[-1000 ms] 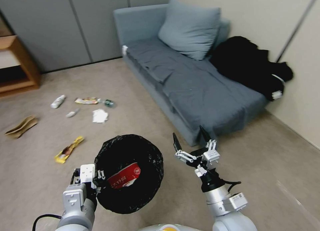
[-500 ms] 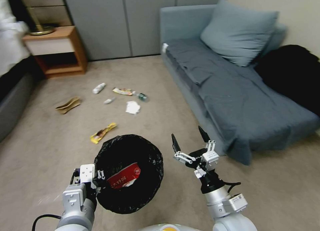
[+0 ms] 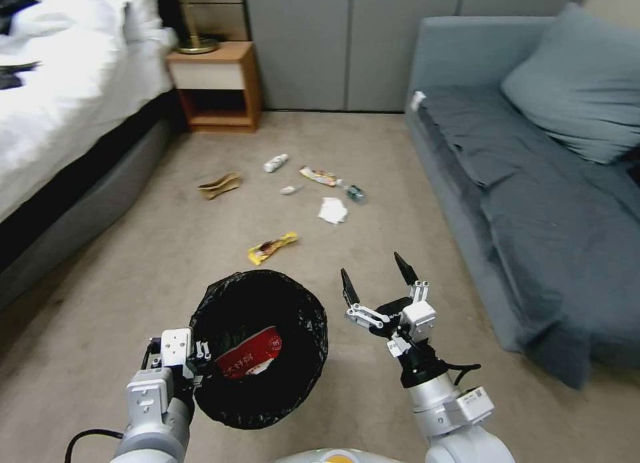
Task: Pick up the trash bin, then pick up the garbage from the floor and place it into the trash bin.
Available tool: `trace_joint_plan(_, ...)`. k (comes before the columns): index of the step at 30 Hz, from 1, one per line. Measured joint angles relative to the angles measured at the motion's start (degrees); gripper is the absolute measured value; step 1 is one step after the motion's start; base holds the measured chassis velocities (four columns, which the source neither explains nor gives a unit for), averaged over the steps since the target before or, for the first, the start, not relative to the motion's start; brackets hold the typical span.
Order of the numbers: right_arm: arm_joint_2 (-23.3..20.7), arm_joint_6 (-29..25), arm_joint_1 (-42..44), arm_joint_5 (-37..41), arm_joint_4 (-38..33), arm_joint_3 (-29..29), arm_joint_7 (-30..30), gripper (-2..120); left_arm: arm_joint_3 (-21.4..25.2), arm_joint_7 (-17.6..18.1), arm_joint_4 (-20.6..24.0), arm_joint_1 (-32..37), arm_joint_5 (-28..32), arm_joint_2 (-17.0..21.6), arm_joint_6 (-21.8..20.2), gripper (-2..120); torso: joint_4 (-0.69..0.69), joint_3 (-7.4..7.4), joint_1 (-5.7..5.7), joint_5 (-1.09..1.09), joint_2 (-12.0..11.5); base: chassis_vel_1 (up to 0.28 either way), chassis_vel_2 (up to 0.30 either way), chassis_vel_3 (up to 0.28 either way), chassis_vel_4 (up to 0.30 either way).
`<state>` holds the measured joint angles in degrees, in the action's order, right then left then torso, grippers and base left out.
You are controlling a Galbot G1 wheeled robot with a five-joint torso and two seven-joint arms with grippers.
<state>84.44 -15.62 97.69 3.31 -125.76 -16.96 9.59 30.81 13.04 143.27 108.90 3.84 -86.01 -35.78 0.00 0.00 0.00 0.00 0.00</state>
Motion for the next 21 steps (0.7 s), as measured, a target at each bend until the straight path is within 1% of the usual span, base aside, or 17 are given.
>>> trace_joint_plan(6,0.09,-0.03,0.03,0.09,0.18,-0.16,0.05,100,-0.18,0.00,0.00,-0.11,-0.02,-0.05,0.03,1,0.00,0.00,0.00,0.00,0.00,0.121,0.137,0.119,0.118)
trace_joint_plan(13,0.40,-0.19,0.02,0.10,0.31,-0.20,0.14,100,-0.28,0.00,0.00,-0.26,-0.02,-0.10,0.24,1,0.01,0.00,0.00,0.00,0.00,0.088,0.094,0.112,0.096)
trace_joint_plan(21,0.55,-0.32,0.15,0.04,0.31,-0.53,0.27,100,-0.39,-0.19,0.00,-0.34,-0.08,-0.11,0.58,1,-0.01,0.00,0.00,0.00,0.00,0.008,0.006,0.005,0.009)
